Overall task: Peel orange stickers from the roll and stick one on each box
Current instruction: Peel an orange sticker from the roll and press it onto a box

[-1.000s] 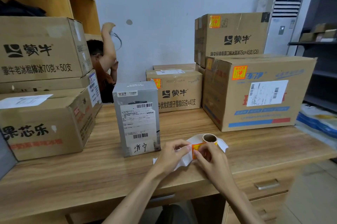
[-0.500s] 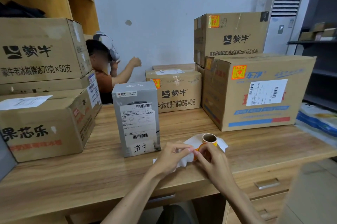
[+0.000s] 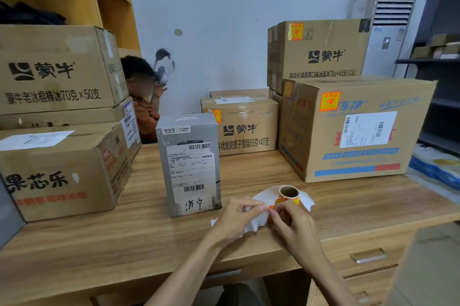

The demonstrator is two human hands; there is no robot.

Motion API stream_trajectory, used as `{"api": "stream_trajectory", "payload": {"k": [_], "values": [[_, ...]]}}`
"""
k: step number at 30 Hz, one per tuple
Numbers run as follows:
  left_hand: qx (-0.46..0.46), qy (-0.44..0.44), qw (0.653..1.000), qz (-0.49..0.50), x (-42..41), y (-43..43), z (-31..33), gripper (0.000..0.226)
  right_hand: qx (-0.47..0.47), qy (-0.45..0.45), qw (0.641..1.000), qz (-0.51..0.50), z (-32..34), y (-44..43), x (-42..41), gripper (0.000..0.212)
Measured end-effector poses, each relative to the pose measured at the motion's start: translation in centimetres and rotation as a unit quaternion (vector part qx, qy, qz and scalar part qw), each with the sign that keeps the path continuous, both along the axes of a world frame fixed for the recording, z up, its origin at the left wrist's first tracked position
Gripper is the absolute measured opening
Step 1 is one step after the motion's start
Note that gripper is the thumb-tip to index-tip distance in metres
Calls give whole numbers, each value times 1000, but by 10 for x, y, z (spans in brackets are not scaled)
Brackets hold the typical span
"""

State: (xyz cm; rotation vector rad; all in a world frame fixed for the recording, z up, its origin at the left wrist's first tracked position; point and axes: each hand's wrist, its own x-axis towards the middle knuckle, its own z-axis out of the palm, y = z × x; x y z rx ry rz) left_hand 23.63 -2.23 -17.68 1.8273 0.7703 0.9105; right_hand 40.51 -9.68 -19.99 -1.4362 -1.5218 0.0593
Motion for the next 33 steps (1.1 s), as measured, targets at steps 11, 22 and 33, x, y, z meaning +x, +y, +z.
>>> {"api": "stream_trajectory", "payload": {"k": [11,22,33], "values": [[-4,-3,1000,4,1,1,-1,15,5,7,1000,-7,1,-1,-2,20],[-3,-9,1000,-7,0,0,-1,16,5,-6,1000,-8,5,-5,-4,14],[-22,4,1000,21,0,5,-5,11,-9,62,998,-1,13,-8,-4,18]]}}
